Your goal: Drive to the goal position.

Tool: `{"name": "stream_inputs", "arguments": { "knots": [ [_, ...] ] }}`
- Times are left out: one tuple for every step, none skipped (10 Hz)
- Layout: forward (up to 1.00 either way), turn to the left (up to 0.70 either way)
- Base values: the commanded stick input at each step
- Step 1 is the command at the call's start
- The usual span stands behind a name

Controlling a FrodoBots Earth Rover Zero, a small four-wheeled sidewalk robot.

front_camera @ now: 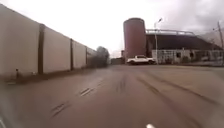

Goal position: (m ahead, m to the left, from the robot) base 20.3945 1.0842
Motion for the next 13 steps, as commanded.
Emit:
{"name": "stream_inputs", "arguments": {
  "knots": [
    [0.60, 0.00],
    [0.60, 0.00],
    [0.60, 0.00],
    [0.60, 0.00],
    [0.60, 0.00],
    [0.60, 0.00],
    [0.60, 0.00],
    [0.60, 0.00],
    [0.60, 0.00],
    [0.60, 0.00],
    [0.60, 0.00],
    [0.60, 0.00],
    [0.60, 0.00]
  ]
}}
